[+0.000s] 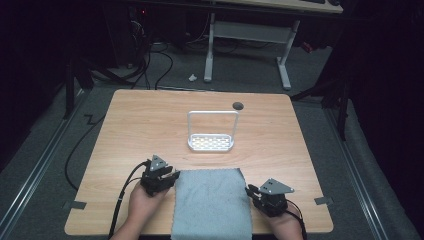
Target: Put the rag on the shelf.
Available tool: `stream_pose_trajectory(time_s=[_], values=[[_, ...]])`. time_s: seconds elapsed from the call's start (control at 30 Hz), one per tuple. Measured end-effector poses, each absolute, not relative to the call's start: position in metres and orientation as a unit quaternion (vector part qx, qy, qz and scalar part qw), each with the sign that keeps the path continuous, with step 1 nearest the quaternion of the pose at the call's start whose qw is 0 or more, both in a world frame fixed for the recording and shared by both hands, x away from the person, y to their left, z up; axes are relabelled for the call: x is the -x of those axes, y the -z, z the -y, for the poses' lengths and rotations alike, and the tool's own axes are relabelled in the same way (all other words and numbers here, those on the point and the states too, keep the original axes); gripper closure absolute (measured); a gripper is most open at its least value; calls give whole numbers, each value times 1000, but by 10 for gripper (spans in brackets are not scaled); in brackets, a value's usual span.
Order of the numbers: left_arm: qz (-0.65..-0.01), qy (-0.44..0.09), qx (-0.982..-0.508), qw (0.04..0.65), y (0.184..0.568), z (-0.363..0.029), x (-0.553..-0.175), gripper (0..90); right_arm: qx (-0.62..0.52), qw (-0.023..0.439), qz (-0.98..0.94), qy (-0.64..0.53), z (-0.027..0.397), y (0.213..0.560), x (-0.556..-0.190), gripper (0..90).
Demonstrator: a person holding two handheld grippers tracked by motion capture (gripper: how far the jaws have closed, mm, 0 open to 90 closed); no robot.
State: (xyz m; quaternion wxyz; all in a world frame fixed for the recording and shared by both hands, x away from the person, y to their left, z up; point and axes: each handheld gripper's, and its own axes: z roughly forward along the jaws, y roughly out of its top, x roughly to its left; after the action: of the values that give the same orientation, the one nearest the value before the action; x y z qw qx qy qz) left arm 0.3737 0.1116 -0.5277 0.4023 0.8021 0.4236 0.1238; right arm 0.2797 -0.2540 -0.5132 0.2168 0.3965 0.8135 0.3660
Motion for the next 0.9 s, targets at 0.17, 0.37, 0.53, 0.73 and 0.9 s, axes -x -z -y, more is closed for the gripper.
stream_pose_trajectory(time_s=[0.17, 0.37, 0.53, 0.73, 0.9], values=[[-432, -120, -802, 395, 530, -107, -378, 651, -391, 217, -818, -362, 251, 514, -280, 785], [-431, -122, -798, 403, 532, -107, -371, 678, -392, 217, -817, -364, 252, 515, -281, 767], [-416, -121, -803, 410, 534, -105, -368, 738, -404, 218, -809, -367, 252, 518, -284, 705], [-406, -121, -808, 410, 535, -104, -366, 814, -424, 214, -792, -383, 248, 519, -293, 607], [-397, -123, -813, 408, 535, -103, -366, 846, -422, 209, -797, -379, 241, 513, -306, 590]])
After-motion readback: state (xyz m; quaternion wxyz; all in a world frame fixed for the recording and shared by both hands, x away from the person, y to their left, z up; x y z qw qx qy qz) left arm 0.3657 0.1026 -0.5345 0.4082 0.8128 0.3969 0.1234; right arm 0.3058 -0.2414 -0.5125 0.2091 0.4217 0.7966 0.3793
